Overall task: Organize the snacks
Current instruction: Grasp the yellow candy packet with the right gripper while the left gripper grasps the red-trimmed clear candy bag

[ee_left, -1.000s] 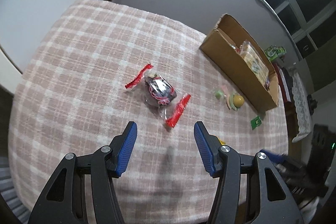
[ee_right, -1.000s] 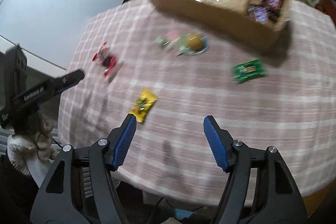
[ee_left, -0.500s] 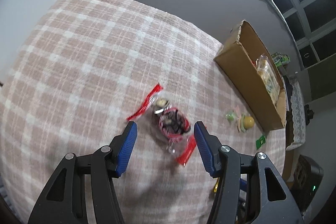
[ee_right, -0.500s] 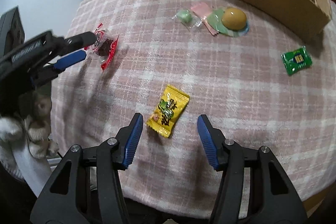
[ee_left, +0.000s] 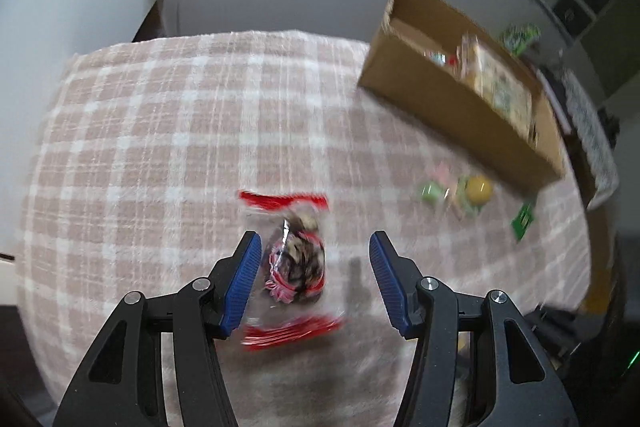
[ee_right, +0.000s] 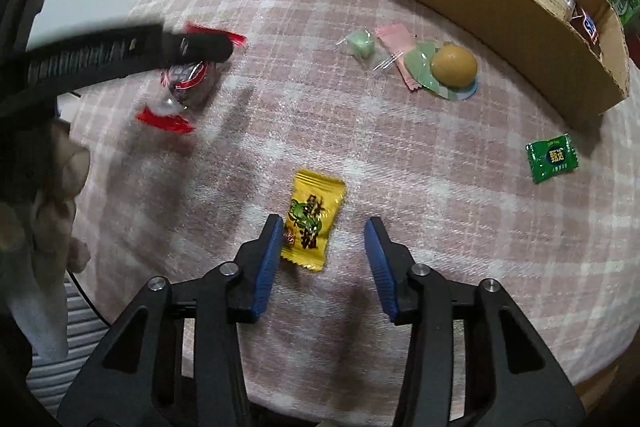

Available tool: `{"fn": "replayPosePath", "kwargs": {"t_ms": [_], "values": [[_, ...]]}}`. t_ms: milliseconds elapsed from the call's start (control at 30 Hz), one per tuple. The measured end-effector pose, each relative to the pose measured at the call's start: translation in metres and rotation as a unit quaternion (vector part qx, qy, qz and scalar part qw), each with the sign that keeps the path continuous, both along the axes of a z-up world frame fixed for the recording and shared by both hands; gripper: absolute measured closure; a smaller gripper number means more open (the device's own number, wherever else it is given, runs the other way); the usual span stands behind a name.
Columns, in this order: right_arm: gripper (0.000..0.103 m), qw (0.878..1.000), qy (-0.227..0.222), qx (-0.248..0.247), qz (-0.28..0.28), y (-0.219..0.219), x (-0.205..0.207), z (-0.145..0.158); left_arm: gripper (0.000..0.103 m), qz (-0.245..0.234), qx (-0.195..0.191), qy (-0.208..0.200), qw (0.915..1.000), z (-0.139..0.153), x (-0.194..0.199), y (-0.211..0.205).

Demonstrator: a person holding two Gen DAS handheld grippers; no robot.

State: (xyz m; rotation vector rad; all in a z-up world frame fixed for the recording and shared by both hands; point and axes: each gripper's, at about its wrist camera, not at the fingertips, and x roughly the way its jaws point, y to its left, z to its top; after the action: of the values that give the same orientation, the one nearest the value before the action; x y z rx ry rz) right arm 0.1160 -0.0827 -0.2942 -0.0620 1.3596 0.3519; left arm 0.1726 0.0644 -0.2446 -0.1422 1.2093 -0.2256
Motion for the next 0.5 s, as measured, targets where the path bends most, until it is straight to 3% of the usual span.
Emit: {"fn": "replayPosePath", "kwargs": {"t_ms": [500], "values": [[0.064,0.997,-0.023,-0.043,0.057,0.022,0.016,0.002,0.048,0.032,0.005,0.016,0.9993,-0.019,-0.007,0.023]]}}
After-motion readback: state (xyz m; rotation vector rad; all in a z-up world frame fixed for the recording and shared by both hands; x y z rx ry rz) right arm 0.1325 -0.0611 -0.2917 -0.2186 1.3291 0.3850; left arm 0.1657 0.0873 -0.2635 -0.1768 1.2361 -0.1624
